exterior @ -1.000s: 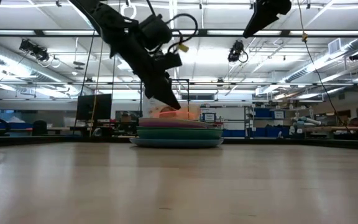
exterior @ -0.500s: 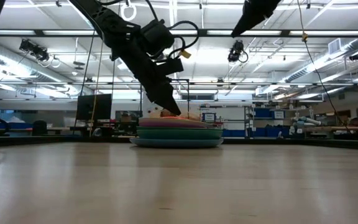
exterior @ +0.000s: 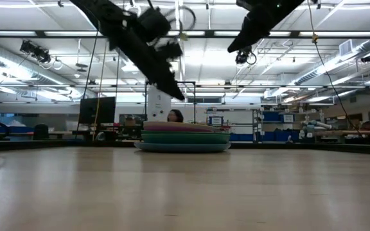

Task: Stack plastic plates
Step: Return to Home Position

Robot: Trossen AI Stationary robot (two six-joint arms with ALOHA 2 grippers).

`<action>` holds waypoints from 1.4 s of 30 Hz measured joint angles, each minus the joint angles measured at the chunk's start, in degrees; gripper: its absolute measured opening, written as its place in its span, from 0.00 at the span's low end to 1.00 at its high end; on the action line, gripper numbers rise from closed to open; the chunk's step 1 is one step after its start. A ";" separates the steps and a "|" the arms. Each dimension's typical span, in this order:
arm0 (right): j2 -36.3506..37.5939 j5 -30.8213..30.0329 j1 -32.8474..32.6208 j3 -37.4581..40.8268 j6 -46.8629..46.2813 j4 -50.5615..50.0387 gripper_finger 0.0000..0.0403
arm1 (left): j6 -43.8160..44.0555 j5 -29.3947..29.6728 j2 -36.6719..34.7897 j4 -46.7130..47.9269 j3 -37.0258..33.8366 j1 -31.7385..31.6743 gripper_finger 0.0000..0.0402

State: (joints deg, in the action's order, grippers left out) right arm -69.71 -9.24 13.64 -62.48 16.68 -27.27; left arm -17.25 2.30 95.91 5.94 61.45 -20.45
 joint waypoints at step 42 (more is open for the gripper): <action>5.11 8.27 -4.41 31.22 -16.21 38.51 0.37 | 18.51 -15.25 -25.90 -26.15 -22.01 1.60 0.48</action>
State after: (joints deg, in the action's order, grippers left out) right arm -64.60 -0.97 9.23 -31.25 0.46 11.24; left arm 1.26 -12.96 70.01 -20.21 39.44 -18.85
